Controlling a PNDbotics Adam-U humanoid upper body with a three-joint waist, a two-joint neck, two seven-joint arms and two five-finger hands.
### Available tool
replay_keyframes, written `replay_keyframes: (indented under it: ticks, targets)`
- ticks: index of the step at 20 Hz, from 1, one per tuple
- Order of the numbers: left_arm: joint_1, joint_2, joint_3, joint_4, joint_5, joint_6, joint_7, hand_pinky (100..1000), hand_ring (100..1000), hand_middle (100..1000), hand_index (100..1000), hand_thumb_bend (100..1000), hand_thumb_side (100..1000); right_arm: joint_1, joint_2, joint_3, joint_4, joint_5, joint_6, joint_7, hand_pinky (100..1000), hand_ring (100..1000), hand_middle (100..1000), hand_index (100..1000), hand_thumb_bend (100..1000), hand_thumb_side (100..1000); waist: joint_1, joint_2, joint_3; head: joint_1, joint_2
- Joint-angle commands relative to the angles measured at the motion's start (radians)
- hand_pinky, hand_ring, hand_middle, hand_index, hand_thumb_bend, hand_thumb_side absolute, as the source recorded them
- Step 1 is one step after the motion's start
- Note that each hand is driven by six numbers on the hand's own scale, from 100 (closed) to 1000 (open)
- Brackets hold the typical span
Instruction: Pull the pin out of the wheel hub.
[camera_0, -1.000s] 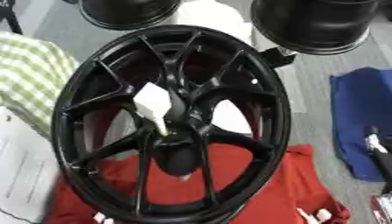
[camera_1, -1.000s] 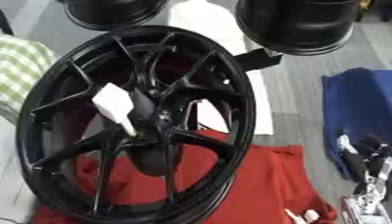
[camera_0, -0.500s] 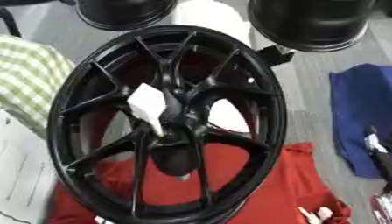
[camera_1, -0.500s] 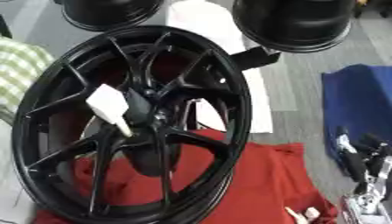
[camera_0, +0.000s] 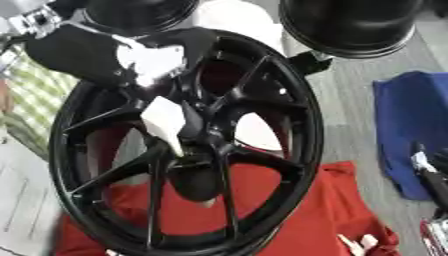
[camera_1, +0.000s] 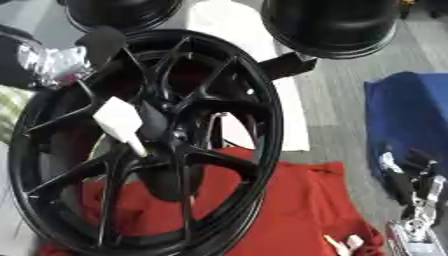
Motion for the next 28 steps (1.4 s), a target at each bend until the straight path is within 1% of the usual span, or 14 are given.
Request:
replay_keyframes:
  ticks: [1,3,6,7,8,11,12,13,15,17,22,28]
  targets:
    - [-0.031,0.035,-0.010,-0.053,0.041,0.033,-0.051,746,706,698,829,211,679,-0.003,-0.029,-0.004,-0.023,0.007,0.003,-0.001,568,632,598,667,541,293,0.000,-0.015,0.000,-0.004,-0.007]
    - [-0.041,0.038,-0.025,-0.065,0.060,0.051,-0.083,748,709,701,830,216,692,-0.002,-0.030,-0.004,-0.023,0.007,0.003,-0.001,568,632,598,667,541,293,0.001,-0.015,0.001,-0.003,-0.005]
    - [-0.049,0.037,-0.018,-0.068,0.075,0.062,-0.133,748,709,701,830,216,692,-0.002,-0.030,-0.004,-0.023,0.007,0.004,-0.001,568,632,598,667,541,293,0.001,-0.015,0.002,-0.004,-0.004]
    - [-0.049,0.041,-0.019,-0.068,0.076,0.063,-0.148,771,736,732,844,223,723,-0.002,-0.030,-0.004,-0.023,0.007,0.004,-0.001,568,632,598,667,541,293,0.002,-0.014,0.002,-0.004,-0.001]
    - [-0.046,0.048,-0.028,-0.068,0.073,0.066,-0.163,773,738,734,845,226,719,-0.002,-0.031,-0.004,-0.024,0.007,0.004,-0.001,568,632,598,667,541,293,0.002,-0.014,0.002,-0.004,0.001]
    - [-0.042,0.060,-0.035,-0.068,0.042,0.070,-0.209,795,757,752,856,267,707,-0.002,-0.032,-0.005,-0.024,0.007,0.004,-0.002,568,632,598,667,541,293,0.003,-0.013,0.001,-0.005,0.003]
    - [-0.041,0.064,-0.035,-0.068,0.028,0.071,-0.225,810,771,766,864,303,692,-0.002,-0.032,-0.005,-0.024,0.008,0.004,-0.002,568,632,598,667,541,294,0.003,-0.013,0.001,-0.005,0.004]
    - [-0.042,0.067,-0.033,-0.068,0.013,0.070,-0.240,818,778,773,868,312,672,-0.002,-0.032,-0.005,-0.024,0.008,0.004,-0.002,568,632,598,667,542,293,0.004,-0.013,0.001,-0.005,0.004]
    - [-0.044,0.069,-0.029,-0.062,-0.019,0.066,-0.273,828,788,783,873,351,672,-0.002,-0.032,-0.005,-0.025,0.008,0.004,-0.002,568,632,598,667,541,294,0.004,-0.012,0.001,-0.004,0.004]
    - [-0.047,0.066,-0.024,-0.043,-0.054,0.054,-0.308,832,791,787,874,369,669,-0.003,-0.032,-0.005,-0.025,0.008,0.005,-0.002,568,632,598,667,541,294,0.004,-0.012,0.000,-0.003,0.003]
    - [-0.048,0.041,-0.023,0.028,-0.139,0.003,-0.393,832,792,788,875,379,680,-0.006,-0.031,-0.005,-0.027,0.009,0.005,-0.002,568,632,598,667,538,295,0.004,-0.008,-0.004,-0.002,0.004]
    - [-0.054,0.017,-0.006,0.116,-0.220,-0.052,-0.498,836,796,793,877,411,693,-0.013,-0.027,-0.006,-0.034,0.012,0.005,-0.004,568,633,598,667,536,296,0.003,0.005,-0.011,0.002,-0.001]
